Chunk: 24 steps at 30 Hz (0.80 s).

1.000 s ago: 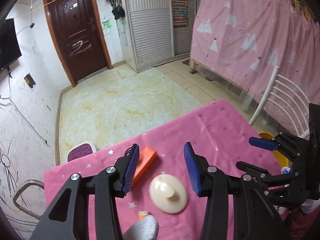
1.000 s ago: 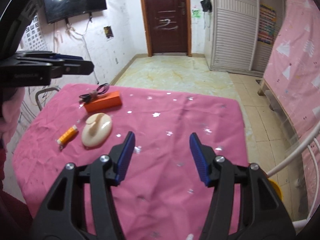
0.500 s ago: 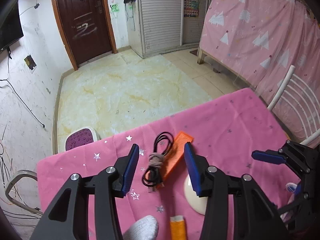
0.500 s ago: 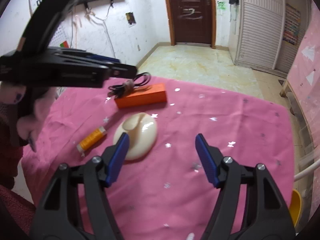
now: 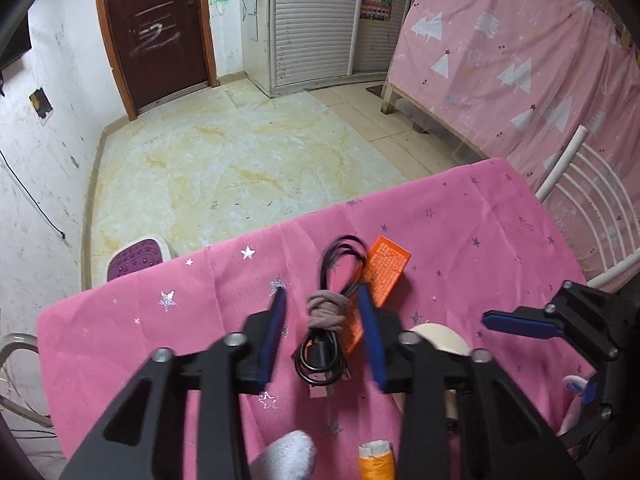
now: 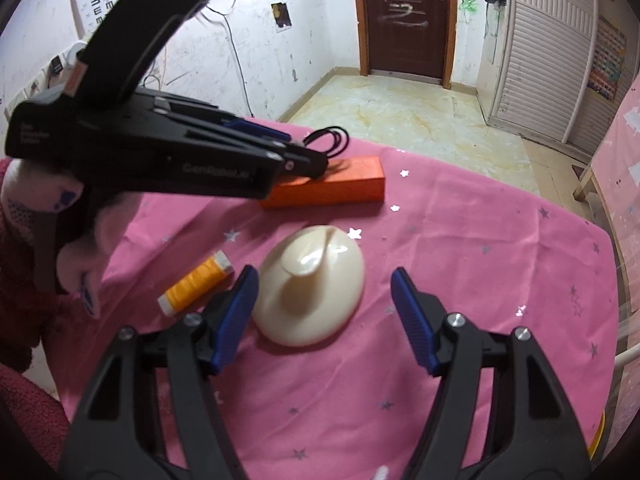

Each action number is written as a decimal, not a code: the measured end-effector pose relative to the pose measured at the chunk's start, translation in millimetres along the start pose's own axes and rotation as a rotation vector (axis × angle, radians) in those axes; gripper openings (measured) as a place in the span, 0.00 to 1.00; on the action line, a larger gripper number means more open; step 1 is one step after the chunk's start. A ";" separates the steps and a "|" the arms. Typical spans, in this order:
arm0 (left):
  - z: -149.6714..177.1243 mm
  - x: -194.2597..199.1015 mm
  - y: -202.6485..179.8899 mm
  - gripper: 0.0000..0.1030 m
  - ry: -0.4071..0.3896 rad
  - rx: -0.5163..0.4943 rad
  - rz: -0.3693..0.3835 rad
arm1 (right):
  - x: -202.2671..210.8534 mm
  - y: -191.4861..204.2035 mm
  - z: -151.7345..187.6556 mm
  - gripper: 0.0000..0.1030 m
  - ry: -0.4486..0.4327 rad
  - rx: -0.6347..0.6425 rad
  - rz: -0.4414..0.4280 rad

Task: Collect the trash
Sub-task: 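Grasp the black cable with the left tool while the right tool grasps the cream round lid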

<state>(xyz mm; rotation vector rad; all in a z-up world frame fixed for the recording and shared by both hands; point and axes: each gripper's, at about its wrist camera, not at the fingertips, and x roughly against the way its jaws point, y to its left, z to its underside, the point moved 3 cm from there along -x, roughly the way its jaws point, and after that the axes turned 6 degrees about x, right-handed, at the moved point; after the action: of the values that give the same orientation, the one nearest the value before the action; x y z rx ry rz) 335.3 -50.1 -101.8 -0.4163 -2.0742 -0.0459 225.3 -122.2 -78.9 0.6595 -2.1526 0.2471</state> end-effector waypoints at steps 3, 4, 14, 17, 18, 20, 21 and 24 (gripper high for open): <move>3.9 1.7 0.9 0.10 -0.005 -0.003 -0.003 | -5.2 2.3 -0.6 0.64 0.016 0.009 -0.003; 4.6 1.7 0.9 0.10 -0.005 -0.002 -0.002 | -6.3 3.0 -0.9 0.64 0.021 0.012 -0.002; 3.6 18.8 14.3 0.10 -0.049 0.056 0.000 | -18.9 10.0 -4.2 0.71 0.057 0.045 0.038; 3.6 27.2 16.9 0.10 -0.063 0.067 -0.002 | -21.6 14.2 -5.1 0.66 0.057 0.065 0.063; 3.9 29.8 16.9 0.10 -0.067 0.069 -0.002 | -21.7 15.2 -5.8 0.63 0.055 0.071 0.068; 4.9 34.2 18.0 0.10 -0.072 0.072 -0.007 | -22.8 16.1 -6.6 0.63 0.055 0.067 0.069; 5.2 35.9 18.7 0.10 -0.072 0.075 -0.006 | -22.7 14.9 -6.5 0.63 0.052 0.063 0.067; 7.0 43.5 19.8 0.10 -0.081 0.076 -0.011 | -17.5 10.8 -7.0 0.62 0.035 0.045 0.068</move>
<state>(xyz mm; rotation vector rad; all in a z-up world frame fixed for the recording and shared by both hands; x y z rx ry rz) 315.7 -18.1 -71.4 -0.3658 -2.1508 0.0438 233.0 -103.9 -87.7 0.6034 -2.1440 0.3418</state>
